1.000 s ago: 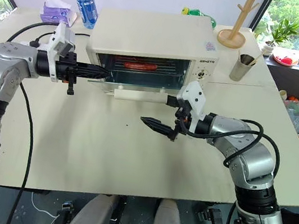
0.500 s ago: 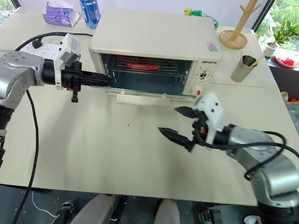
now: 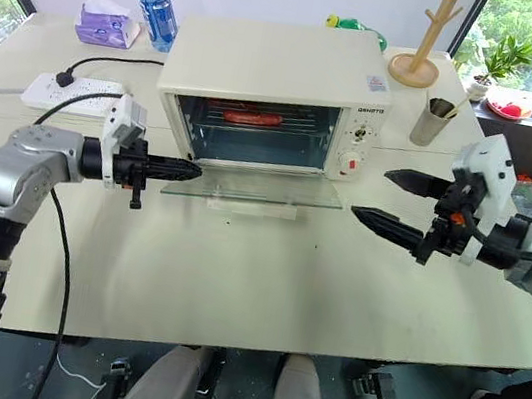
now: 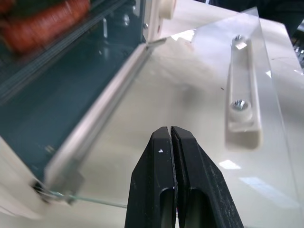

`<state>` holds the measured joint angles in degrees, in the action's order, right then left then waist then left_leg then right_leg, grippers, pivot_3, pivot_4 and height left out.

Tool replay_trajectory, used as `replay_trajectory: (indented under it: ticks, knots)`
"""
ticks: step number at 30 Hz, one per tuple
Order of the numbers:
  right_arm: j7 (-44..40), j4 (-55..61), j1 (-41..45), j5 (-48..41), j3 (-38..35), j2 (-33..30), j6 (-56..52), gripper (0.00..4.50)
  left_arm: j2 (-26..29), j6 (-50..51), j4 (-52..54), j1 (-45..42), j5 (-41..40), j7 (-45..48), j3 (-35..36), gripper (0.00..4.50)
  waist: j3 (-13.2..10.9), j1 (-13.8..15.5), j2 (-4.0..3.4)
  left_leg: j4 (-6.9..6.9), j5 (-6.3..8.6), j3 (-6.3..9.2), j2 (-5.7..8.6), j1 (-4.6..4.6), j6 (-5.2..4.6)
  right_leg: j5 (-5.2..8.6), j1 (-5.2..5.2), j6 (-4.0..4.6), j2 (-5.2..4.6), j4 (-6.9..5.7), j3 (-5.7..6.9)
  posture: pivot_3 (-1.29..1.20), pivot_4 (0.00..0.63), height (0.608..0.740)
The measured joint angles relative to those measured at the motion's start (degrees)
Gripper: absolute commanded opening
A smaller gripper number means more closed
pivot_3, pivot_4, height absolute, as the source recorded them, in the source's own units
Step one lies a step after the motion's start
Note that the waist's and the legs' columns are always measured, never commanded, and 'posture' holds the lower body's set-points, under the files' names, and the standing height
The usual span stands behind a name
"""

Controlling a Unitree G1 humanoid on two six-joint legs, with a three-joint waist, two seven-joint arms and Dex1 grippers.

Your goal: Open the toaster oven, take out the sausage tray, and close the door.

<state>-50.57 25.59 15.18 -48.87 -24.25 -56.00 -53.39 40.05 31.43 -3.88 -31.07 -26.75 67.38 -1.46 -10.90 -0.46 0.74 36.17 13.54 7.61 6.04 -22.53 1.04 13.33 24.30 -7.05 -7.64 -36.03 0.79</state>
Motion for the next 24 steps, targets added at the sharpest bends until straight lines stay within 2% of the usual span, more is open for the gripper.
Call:
replay_trajectory:
  ticks: [5, 15, 18, 21, 24]
  knots:
    - [0.6, 0.0, 0.0, 0.1, 0.5, 0.0, 0.2, 4.5, -1.0, 0.1, 1.9, 3.0, 0.6, -1.5, -0.4, 0.07, 0.0, 0.0, 0.0, 0.03, 0.0, -0.02, 0.0, 0.0, 0.0, 0.0, -0.01, 0.0, -0.01, 0.0, -0.01, 0.0, 0.15, 0.739]
    - [2.3, -1.1, 2.3, 0.2, 2.5, 0.8, 0.7, 4.5, -1.3, -10.6, -0.8, 5.7, 9.4, -3.2, -5.1, 0.07, 0.0, 0.2, -0.01, 0.01, 0.0, -0.03, 0.0, 0.01, 0.0, 0.0, 0.0, 0.0, -0.02, 0.02, -0.01, 0.0, 0.15, 0.739]
    - [2.5, -1.1, 2.4, 0.2, 3.4, 1.0, 0.9, 4.5, -1.3, -10.3, -0.8, 5.7, 9.1, -3.2, -4.7, 0.07, 0.0, 0.2, -0.02, 0.02, 0.0, -0.03, 0.0, 0.0, 0.0, 0.0, -0.01, 0.0, -0.01, 0.02, -0.01, 0.0, 0.15, 0.739]
    - [2.5, -1.2, 2.7, 0.4, 3.9, 1.0, 1.4, 4.5, -1.1, -5.8, 0.0, 5.9, 6.0, -3.1, -2.7, 0.99, 0.0, 0.1, -0.01, 0.01, 0.0, -0.02, 0.0, -0.01, 0.0, 0.0, 0.0, 0.0, -0.01, 0.02, -0.01, 0.0, 0.15, 0.739]
    - [2.5, -2.0, 4.0, 1.3, 5.4, 1.0, 2.4, 4.5, 1.0, 2.5, 4.7, 6.0, -1.8, -2.5, 3.0, 2.51, 0.0, -0.2, 0.07, 0.01, 0.0, -0.01, -0.01, -0.02, 0.0, 0.0, 0.02, 0.0, 0.01, 0.01, -0.01, 0.0, 0.15, 0.739]
